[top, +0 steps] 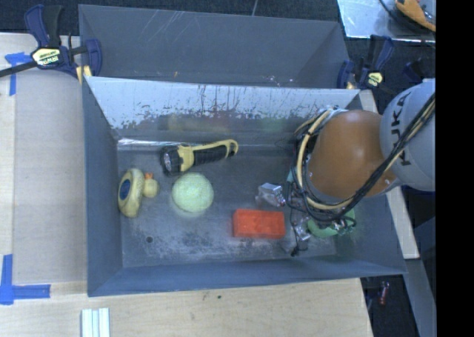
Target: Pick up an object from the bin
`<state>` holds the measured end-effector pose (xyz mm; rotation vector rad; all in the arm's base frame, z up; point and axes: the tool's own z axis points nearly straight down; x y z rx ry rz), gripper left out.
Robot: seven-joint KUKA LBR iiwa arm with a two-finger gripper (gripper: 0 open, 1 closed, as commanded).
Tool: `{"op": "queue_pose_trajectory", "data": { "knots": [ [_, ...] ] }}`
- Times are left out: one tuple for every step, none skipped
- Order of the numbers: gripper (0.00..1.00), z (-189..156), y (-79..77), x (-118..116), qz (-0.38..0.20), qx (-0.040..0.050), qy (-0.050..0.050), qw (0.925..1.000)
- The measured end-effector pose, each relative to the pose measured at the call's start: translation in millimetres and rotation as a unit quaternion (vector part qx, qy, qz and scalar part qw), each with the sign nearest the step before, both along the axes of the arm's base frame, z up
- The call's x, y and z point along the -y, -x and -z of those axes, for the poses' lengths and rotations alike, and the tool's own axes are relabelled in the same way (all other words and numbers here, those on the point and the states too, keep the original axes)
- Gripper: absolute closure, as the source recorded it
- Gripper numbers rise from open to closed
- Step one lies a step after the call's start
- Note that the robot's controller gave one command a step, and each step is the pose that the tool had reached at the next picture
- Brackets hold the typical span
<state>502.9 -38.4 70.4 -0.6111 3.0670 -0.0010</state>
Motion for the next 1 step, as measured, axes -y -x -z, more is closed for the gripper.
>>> {"op": "queue_pose_trajectory", "data": {
  "knots": [
    [0.0,-0.7,0.5,-16.9,0.022,-0.0001,0.002,0.9998]
  ]
}}
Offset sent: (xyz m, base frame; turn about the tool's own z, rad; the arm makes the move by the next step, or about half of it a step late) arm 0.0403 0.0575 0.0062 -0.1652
